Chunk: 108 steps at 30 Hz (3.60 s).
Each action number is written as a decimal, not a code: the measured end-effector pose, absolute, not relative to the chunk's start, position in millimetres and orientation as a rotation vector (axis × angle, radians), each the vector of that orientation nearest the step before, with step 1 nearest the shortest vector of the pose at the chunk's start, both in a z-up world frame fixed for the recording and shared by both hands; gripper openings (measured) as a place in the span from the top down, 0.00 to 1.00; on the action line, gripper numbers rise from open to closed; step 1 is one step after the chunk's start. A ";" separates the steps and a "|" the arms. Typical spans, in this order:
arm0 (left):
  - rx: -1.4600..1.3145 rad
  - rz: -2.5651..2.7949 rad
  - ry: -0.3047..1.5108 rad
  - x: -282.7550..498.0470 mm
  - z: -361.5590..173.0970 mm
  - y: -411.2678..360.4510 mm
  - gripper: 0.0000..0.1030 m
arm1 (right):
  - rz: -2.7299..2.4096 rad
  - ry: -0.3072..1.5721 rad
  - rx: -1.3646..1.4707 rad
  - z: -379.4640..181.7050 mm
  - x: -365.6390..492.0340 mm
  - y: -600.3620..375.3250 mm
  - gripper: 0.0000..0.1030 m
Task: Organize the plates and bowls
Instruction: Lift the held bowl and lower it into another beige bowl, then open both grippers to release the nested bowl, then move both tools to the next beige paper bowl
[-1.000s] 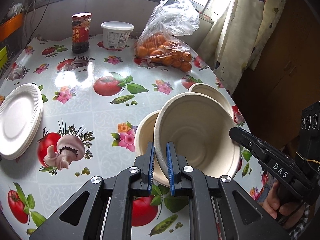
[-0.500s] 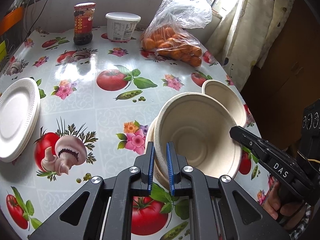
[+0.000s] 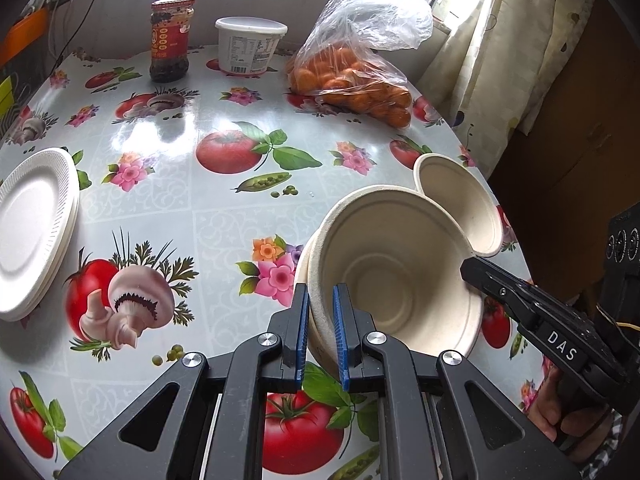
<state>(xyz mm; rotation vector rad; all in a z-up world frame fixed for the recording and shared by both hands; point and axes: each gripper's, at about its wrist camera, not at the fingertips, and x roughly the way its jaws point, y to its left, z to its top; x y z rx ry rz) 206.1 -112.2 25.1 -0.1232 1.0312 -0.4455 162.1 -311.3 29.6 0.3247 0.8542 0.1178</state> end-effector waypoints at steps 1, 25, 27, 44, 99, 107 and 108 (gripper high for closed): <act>-0.122 -0.444 1.033 206.2 24.8 -112.4 0.88 | 0.118 0.854 0.324 29.6 162.2 -311.4 0.91; -0.099 -0.441 1.025 204.2 26.5 -116.0 0.79 | 0.112 0.858 0.335 24.0 161.6 -310.3 0.90; -0.099 -0.441 1.025 204.1 27.0 -116.8 0.78 | 0.112 0.859 0.337 23.5 161.4 -310.4 0.90; -0.087 -0.442 1.015 201.5 31.1 -118.1 0.63 | 0.117 0.843 0.353 28.0 157.2 -314.9 0.81; 0.033 -0.539 0.986 230.3 65.3 -203.5 0.63 | -0.091 0.767 0.314 65.6 144.7 -418.7 0.72; 0.042 -0.538 1.001 254.4 65.7 -217.3 0.63 | -0.104 0.784 0.297 64.2 159.6 -435.3 0.72; 0.044 -0.535 1.004 258.6 66.0 -218.7 0.63 | -0.106 0.785 0.294 64.0 161.4 -436.5 0.72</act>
